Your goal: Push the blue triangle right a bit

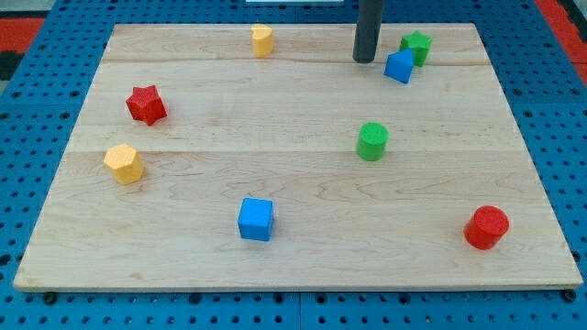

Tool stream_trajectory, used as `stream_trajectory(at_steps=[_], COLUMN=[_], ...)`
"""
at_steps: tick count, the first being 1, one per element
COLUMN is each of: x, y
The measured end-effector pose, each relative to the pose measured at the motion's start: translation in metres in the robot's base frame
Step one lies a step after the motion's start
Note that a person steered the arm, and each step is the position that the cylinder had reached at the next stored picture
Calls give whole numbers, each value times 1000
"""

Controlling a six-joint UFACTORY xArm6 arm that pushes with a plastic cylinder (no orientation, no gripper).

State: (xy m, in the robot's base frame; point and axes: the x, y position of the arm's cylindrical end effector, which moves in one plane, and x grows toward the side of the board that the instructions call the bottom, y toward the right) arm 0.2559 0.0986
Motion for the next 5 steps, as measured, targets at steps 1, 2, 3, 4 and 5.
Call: stream_trajectory(at_steps=[1,2,3,4,5], x=[0,35,35,35,36], y=[6,34,49,50,46])
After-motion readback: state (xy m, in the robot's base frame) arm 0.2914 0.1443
